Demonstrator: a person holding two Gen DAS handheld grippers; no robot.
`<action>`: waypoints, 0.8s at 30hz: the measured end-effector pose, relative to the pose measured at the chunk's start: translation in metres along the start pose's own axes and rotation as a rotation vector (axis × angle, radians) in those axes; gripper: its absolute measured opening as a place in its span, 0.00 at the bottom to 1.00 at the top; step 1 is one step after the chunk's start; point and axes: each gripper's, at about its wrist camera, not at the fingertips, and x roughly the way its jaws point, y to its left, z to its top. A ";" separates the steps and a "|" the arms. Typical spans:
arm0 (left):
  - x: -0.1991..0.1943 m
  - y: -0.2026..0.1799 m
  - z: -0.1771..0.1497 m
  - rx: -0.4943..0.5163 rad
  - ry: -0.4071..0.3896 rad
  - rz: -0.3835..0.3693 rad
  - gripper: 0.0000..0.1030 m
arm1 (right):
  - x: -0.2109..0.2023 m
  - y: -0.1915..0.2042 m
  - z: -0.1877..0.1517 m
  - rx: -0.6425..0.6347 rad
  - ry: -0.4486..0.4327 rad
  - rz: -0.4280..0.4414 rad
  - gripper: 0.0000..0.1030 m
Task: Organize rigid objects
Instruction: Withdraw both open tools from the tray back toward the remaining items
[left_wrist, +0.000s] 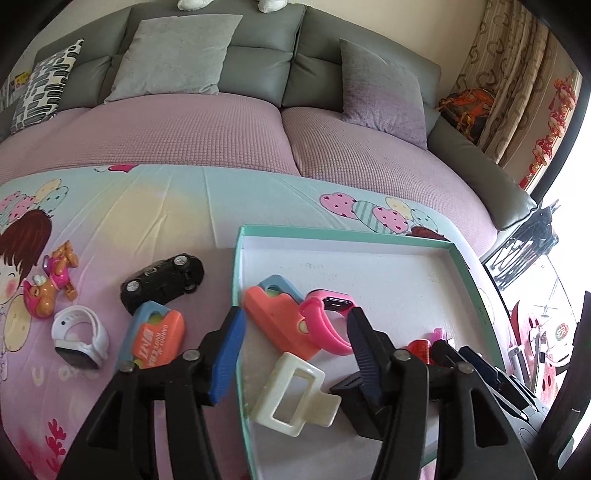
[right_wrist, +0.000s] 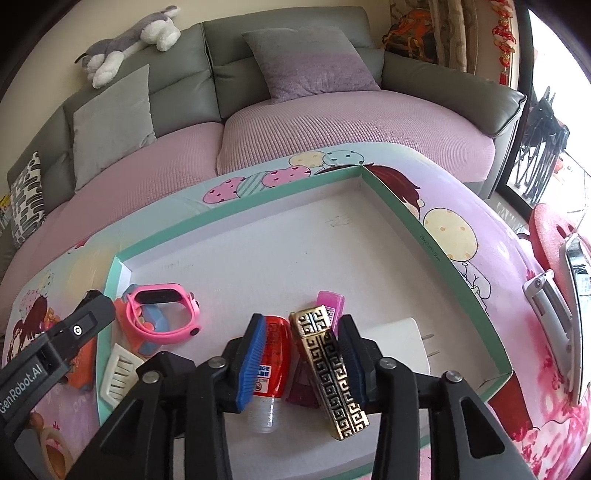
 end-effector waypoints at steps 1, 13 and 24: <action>-0.001 0.001 0.000 0.001 -0.003 0.008 0.63 | -0.001 0.001 0.000 -0.005 -0.007 0.006 0.52; -0.004 0.024 -0.001 -0.038 -0.012 0.127 0.91 | -0.002 0.003 0.001 -0.026 -0.026 -0.002 0.77; -0.003 0.047 -0.005 -0.098 -0.005 0.194 0.94 | -0.006 0.013 0.000 -0.050 -0.059 0.000 1.00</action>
